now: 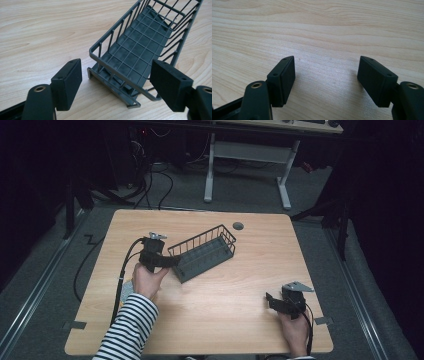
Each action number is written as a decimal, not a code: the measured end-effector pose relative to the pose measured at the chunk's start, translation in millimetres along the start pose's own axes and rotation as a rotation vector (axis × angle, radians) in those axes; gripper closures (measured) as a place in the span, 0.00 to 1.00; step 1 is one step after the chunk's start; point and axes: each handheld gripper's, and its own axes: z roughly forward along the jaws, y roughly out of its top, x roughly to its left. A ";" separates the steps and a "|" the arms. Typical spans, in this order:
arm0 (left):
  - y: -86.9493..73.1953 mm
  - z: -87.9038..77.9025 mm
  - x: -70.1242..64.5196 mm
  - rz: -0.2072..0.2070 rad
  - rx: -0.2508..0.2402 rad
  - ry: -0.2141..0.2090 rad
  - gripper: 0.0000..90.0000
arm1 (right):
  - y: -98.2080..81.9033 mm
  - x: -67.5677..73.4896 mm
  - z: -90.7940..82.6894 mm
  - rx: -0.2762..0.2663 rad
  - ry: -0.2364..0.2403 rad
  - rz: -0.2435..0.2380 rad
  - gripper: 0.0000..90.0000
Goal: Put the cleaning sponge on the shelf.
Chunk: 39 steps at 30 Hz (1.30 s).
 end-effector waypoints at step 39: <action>-11.9 5.9 -16.2 0.105 0.014 0.008 0.55 | -0.1 0.2 -0.1 0.001 -0.001 0.000 0.34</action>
